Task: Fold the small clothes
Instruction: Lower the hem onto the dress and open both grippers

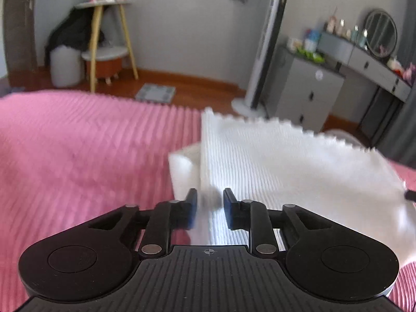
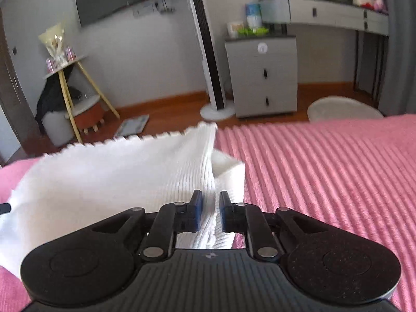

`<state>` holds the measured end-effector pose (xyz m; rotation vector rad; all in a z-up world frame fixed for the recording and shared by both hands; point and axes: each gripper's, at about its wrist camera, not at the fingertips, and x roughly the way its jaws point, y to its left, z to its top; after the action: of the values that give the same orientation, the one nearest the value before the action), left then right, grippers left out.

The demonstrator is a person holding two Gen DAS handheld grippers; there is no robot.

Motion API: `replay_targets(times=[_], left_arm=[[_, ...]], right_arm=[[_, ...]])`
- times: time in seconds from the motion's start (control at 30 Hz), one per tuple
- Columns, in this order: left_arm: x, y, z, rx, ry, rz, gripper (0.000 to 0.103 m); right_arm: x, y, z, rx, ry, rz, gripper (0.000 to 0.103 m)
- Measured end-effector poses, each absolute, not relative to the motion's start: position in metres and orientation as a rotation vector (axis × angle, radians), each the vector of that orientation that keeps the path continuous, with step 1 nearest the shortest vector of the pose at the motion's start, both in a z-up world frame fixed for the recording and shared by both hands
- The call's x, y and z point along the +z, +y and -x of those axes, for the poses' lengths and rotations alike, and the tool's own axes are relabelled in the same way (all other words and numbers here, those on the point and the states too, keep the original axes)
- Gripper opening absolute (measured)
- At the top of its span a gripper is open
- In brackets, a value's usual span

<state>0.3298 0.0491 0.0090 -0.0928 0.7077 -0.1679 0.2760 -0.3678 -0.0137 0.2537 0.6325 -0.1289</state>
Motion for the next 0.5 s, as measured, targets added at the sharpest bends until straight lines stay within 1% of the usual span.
replay_targets(times=[0.03,0.07,0.1,0.13,0.23,0.37,0.43,0.47,0.5], left_arm=[[0.013,0.049,-0.326,-0.168,0.69,0.084,0.037],[0.016,0.049,-0.323,-0.183,0.689,0.08,0.045],[0.015,0.049,-0.321,-0.189,0.697,0.084,0.05],[0.013,0.05,-0.319,-0.182,0.709,0.097,0.052],[0.0,0.058,-0.314,-0.194,0.781,0.171,0.052],[-0.015,0.062,-0.299,-0.226,0.84,0.219,0.052],[-0.015,0.062,-0.297,-0.218,0.842,0.198,0.051],[-0.013,0.061,-0.296,-0.214,0.841,0.194,0.046],[-0.012,0.06,-0.295,-0.213,0.846,0.189,0.044]], right_arm=[[-0.012,-0.365,-0.268,-0.126,0.617,-0.246,0.017],[-0.01,-0.363,-0.26,-0.119,0.61,-0.25,0.02],[-0.01,-0.361,-0.252,-0.112,0.612,-0.271,0.027],[-0.012,-0.36,-0.244,-0.107,0.616,-0.305,0.029],[-0.019,-0.357,-0.226,-0.088,0.62,-0.379,0.03],[-0.034,-0.353,-0.216,-0.079,0.651,-0.349,0.028],[-0.034,-0.357,-0.215,-0.073,0.646,-0.38,0.017],[-0.033,-0.358,-0.214,-0.066,0.647,-0.395,0.01],[-0.032,-0.359,-0.215,-0.057,0.65,-0.413,0.01]])
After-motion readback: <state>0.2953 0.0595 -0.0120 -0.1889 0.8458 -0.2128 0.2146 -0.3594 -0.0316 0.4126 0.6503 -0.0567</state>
